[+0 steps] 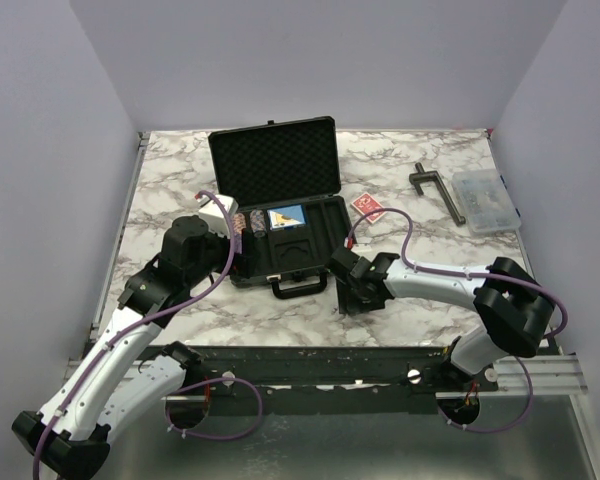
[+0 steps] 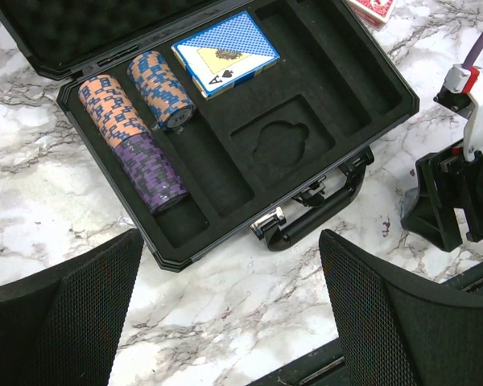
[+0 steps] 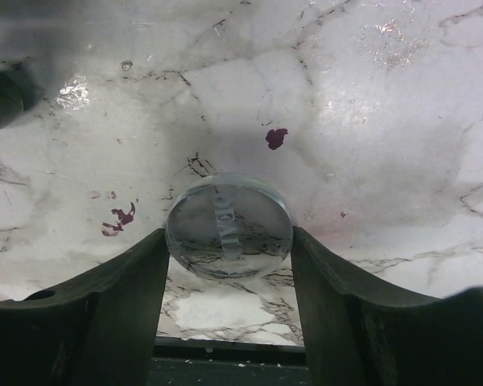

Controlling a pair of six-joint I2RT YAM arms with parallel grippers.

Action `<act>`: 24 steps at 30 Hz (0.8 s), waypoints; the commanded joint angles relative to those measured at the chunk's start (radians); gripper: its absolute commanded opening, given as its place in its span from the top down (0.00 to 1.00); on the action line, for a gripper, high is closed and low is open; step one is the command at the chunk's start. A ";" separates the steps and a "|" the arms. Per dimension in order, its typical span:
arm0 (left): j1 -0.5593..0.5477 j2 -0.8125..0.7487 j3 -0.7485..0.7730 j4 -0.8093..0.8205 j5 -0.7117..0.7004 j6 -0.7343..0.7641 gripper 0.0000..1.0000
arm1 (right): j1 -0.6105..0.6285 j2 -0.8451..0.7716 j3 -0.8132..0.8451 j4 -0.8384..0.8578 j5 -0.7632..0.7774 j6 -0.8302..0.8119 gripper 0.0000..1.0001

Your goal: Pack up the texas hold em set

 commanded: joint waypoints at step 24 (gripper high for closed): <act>0.001 -0.014 -0.011 0.009 -0.018 0.011 0.10 | 0.004 -0.087 0.085 -0.106 0.055 -0.037 0.90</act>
